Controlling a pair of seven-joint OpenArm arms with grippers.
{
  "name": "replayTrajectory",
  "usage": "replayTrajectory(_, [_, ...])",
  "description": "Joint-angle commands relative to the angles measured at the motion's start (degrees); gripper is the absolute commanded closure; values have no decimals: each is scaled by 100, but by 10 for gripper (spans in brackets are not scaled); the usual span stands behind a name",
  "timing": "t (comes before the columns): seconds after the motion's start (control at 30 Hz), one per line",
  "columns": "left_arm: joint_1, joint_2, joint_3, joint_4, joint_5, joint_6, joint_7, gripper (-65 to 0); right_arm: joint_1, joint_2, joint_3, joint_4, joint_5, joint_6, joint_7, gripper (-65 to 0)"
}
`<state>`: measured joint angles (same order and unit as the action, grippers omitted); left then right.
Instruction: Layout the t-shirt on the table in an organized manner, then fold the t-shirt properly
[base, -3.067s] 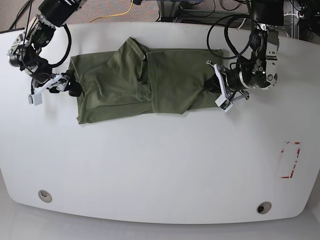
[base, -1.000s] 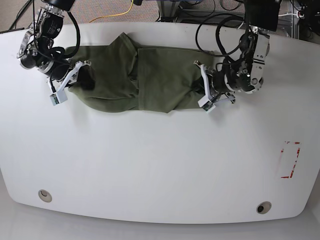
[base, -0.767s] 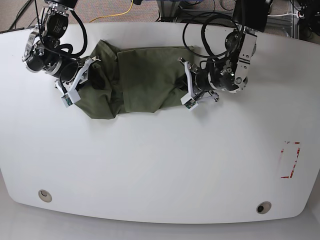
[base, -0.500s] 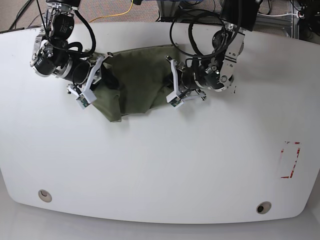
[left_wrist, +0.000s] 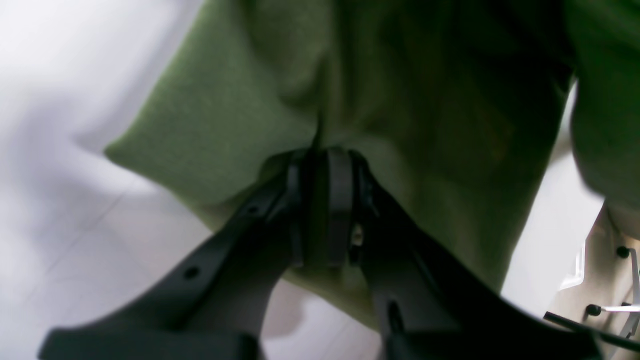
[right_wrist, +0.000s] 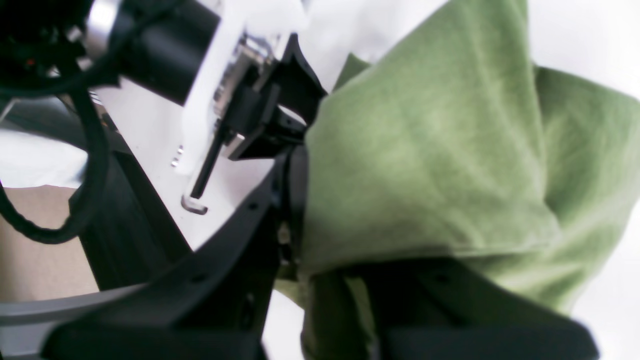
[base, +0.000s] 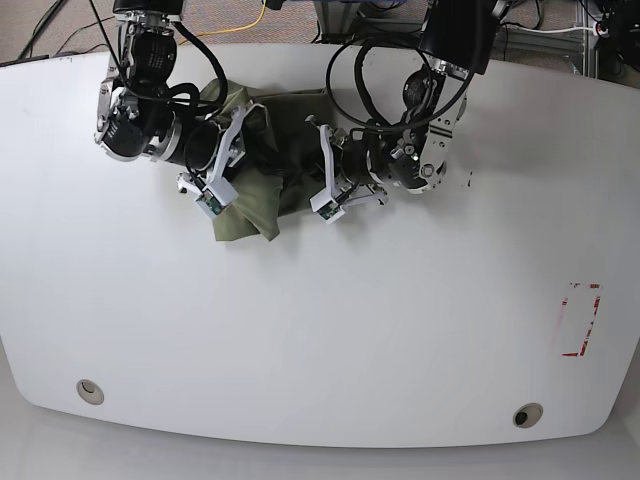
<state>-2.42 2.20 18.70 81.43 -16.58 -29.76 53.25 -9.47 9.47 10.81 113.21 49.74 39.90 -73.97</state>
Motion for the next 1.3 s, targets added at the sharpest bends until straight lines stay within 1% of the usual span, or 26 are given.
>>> replayTrajectory(0.0, [9,-22,-2,-15,317,79,332,-56,64,-38,-39,112,121,10,123,-3])
replayTrajectory(0.03, [9,-22,-2,-24,317,79,332,-56,90,-38,-65,103,121,10,132,-11])
replayTrajectory(0.1, [9,-22,-2,-24,317,79,332,-56,126,-38,-65,86,121,10,176,-49])
replayTrajectory(0.2, [9,-22,-2,-15,308,79,332,-56,134,-29,-83,86,112,10,202,-176])
replayTrajectory(0.33, [9,-22,-11,-15,308,79,332,-56,126,-29,-83,86,112,10,228,-395])
replayTrajectory(0.4, [9,-22,-11,-15,308,79,332,-56,126,-29,-92,86,112,10,228,-482])
replayTrajectory(0.5, [9,-22,-11,-15,308,79,332,-56,152,-38,-101,86,121,10,202,-566])
replayTrajectory(0.57, [9,-22,-19,-15,300,79,332,-56,152,-38,-101,103,147,10,193,-585])
replayTrajectory(0.73, [0,-22,-81,99,300,53,332,-56,152,33,-83,112,156,10,184,-574])
replayTrajectory(0.83, [0,-31,-274,328,300,44,349,-56,143,253,-65,130,253,10,184,-574])
replayTrajectory(0.97, [17,-31,-556,600,300,44,358,-56,134,578,-48,139,622,10,211,-574])
replayTrajectory(1.03, [17,-31,-679,723,300,35,358,-56,134,718,66,139,736,10,219,-569])
replayTrajectory(1.13, [26,-31,-916,925,300,35,358,-56,117,798,251,121,745,10,211,-556])
replayTrajectory(1.27, [26,-31,-1180,1171,291,35,358,-56,-6,806,286,121,657,10,202,-542])
